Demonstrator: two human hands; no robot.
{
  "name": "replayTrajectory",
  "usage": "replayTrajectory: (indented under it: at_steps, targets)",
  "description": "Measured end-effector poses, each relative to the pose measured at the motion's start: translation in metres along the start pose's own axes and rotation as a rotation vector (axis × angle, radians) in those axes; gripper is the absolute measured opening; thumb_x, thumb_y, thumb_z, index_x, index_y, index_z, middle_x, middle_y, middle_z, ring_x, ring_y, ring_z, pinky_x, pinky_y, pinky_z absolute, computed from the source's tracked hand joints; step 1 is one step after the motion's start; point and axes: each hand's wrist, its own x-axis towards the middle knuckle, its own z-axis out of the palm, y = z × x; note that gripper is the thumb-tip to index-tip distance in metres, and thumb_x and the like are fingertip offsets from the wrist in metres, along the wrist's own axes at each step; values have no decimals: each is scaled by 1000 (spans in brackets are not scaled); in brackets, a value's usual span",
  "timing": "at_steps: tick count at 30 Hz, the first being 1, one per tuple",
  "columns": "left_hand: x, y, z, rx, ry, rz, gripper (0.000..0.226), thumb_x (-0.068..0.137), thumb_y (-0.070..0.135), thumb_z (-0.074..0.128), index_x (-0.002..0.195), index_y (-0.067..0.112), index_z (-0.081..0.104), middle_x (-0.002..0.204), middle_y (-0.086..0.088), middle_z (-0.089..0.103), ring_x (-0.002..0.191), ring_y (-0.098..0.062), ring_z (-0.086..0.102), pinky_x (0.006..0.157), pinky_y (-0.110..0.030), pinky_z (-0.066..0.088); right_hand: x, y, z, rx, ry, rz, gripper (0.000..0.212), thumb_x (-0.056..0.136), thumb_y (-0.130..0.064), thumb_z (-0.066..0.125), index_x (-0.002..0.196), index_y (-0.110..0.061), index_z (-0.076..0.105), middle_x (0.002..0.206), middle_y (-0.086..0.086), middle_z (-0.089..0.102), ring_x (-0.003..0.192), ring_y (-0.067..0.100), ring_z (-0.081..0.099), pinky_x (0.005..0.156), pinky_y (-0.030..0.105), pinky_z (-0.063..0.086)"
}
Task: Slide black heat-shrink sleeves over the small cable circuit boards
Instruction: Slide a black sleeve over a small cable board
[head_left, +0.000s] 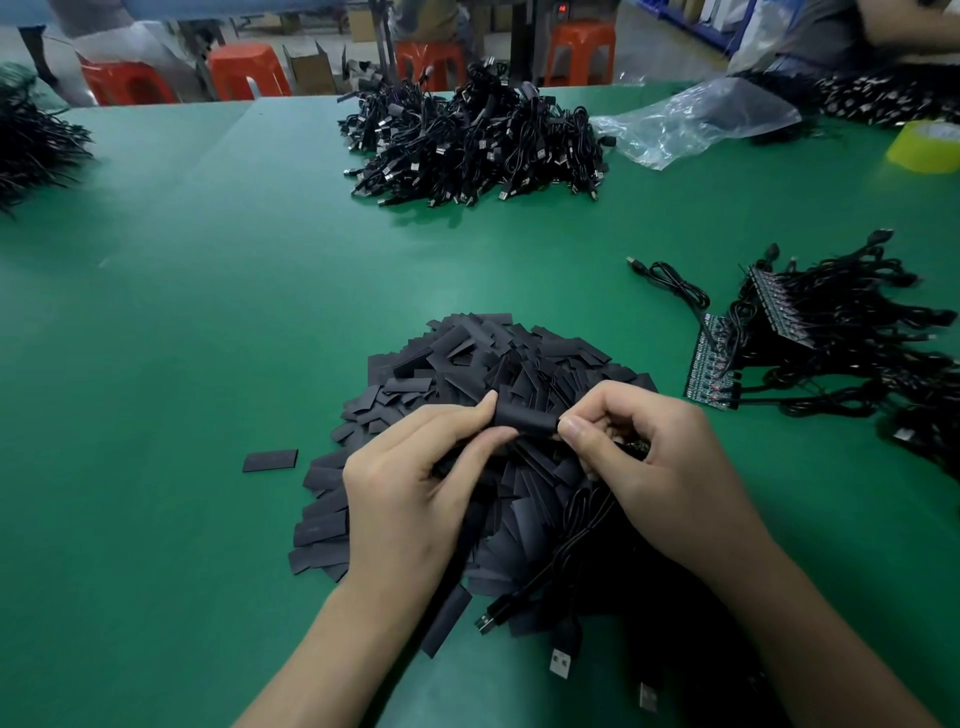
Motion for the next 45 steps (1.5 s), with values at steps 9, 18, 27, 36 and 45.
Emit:
replayTrajectory:
  at_steps: [9, 18, 27, 36, 45]
  targets:
    - [-2, 3, 4, -52, 5, -24, 22, 86, 14, 79, 108, 10, 78, 98, 10, 74, 89, -1, 69, 85, -12, 48, 0, 0, 3, 23, 14, 18, 22, 94, -11, 69, 75, -22, 68, 62, -3, 65, 58, 8, 62, 60, 24, 50]
    - [0, 12, 4, -585, -24, -509, 18, 82, 19, 79, 99, 24, 82, 87, -1, 80, 80, -17, 78, 77, -20, 58, 1, 1, -3, -63, 7, -48, 6, 90, -26, 72, 85, -27, 74, 75, -13, 74, 72, 6, 70, 70, 19, 53]
    - [5, 17, 7, -724, -111, -623, 39, 81, 21, 80, 120, 24, 75, 102, -4, 79, 90, -17, 73, 85, -23, 58, 3, 5, -19, -209, 94, -151, 12, 89, -31, 67, 80, -26, 74, 71, -11, 69, 63, 13, 63, 61, 27, 48]
    - [11, 48, 17, -97, -464, -174, 43, 87, 53, 66, 121, 29, 75, 109, 15, 74, 102, 0, 64, 93, -21, 48, 3, -8, -21, 709, 271, 65, 20, 96, -20, 62, 80, -21, 74, 70, 3, 66, 57, 13, 56, 56, 21, 49]
    - [33, 69, 27, -487, -664, -503, 6, 90, 25, 78, 88, 22, 74, 66, -3, 68, 61, -13, 64, 63, -23, 50, 10, -3, -22, 1023, 358, 163, 15, 88, -25, 56, 96, -12, 57, 84, 0, 73, 81, 12, 73, 58, 26, 58]
